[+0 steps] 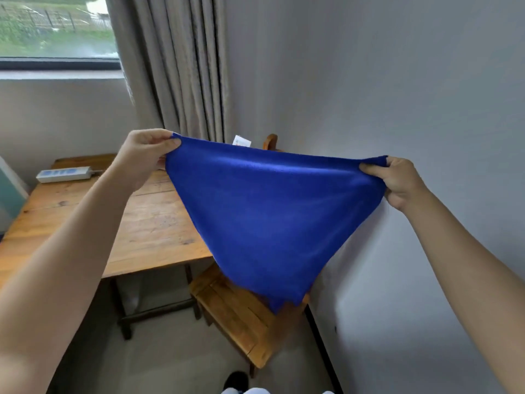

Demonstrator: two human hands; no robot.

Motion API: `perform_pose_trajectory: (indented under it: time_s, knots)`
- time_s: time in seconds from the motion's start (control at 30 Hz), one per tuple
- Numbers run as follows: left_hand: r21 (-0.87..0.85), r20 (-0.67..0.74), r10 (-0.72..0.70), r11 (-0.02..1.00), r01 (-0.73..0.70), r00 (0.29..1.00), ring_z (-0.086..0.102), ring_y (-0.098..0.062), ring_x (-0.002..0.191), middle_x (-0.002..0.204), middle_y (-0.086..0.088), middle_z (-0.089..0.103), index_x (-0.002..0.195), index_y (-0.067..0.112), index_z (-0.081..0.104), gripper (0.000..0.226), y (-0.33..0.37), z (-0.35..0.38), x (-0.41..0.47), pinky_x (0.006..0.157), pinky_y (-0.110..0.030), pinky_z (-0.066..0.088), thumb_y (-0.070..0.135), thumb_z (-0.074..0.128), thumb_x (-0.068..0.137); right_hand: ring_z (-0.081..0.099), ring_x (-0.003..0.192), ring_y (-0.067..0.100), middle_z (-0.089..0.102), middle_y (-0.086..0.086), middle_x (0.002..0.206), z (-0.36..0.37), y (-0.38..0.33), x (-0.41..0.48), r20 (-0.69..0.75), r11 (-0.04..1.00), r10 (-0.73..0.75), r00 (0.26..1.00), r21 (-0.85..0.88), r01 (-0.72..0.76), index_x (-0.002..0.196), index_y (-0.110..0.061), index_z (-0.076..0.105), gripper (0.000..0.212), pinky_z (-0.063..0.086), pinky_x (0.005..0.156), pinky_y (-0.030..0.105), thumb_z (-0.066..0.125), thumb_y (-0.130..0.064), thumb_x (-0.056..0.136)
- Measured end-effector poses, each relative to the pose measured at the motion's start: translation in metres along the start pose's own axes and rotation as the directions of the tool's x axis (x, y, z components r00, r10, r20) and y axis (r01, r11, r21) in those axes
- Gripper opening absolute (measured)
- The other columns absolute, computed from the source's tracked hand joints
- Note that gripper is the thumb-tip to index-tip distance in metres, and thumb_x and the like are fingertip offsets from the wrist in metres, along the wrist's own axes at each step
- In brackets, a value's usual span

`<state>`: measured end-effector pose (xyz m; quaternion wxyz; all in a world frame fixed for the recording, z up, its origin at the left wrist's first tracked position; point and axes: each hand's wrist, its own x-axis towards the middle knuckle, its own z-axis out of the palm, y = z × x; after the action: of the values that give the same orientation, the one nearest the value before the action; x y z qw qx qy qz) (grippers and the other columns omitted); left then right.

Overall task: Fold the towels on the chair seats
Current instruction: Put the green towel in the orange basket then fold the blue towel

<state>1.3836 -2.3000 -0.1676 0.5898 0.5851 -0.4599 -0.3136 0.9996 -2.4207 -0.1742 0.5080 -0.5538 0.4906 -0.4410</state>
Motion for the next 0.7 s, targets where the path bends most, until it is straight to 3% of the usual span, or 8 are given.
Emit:
perform_pose_trajectory:
  time_s: [0.23, 0.37, 0.57, 0.7]
  knots:
    - [0.075, 0.054, -0.274, 0.96, 0.269, 0.96, 0.059, -0.002, 0.053, 0.056, 0.009, 0.065, 0.069, 0.013, 0.071, 0.033, -0.055, -0.02, -0.07, 0.051, -0.014, 0.051, -0.001, 0.051, 0.091, 0.057, 0.074, 0.022, 0.061, 0.009, 0.08, 0.013, 0.067, -0.024, 0.167, 0.951, 0.286, 0.943, -0.171, -0.258, 0.078, -0.009, 0.061, 0.01, 0.048, 0.065, 0.027, 0.059, -0.003, 0.086]
    - [0.103, 0.12, -0.467, 0.884, 0.457, 0.876, 0.058, -0.007, 0.055, 0.057, 0.005, 0.065, 0.069, 0.01, 0.07, 0.034, -0.091, -0.027, -0.097, 0.049, -0.014, 0.049, 0.001, 0.048, 0.093, 0.058, 0.08, 0.027, 0.062, 0.013, 0.089, 0.018, 0.109, -0.041, 0.161, 0.878, 0.455, 0.876, -0.244, -0.412, 0.084, -0.007, 0.063, 0.002, 0.05, 0.065, 0.031, 0.061, -0.005, 0.085]
    - [0.114, 0.133, -0.691, 0.723, 0.681, 0.71, 0.061, -0.009, 0.056, 0.068, -0.003, 0.067, 0.085, 0.007, 0.067, 0.018, -0.15, -0.028, -0.119, 0.048, -0.017, 0.048, 0.006, 0.051, 0.093, 0.058, 0.068, 0.024, 0.062, 0.013, 0.076, 0.025, 0.159, -0.075, 0.135, 0.753, 0.651, 0.747, -0.237, -0.614, 0.079, -0.001, 0.061, 0.006, 0.052, 0.044, 0.022, 0.06, 0.003, 0.083]
    - [0.202, 0.126, -0.755, 0.655, 0.728, 0.644, 0.052, -0.02, 0.073, 0.082, -0.01, 0.059, 0.097, 0.007, 0.066, 0.015, -0.194, -0.028, -0.123, 0.06, -0.028, 0.042, 0.014, 0.054, 0.092, 0.063, 0.062, 0.024, 0.065, 0.013, 0.071, 0.033, 0.193, -0.099, 0.074, 0.679, 0.731, 0.679, -0.184, -0.711, 0.08, 0.0, 0.061, 0.006, 0.053, 0.044, 0.022, 0.06, 0.005, 0.083]
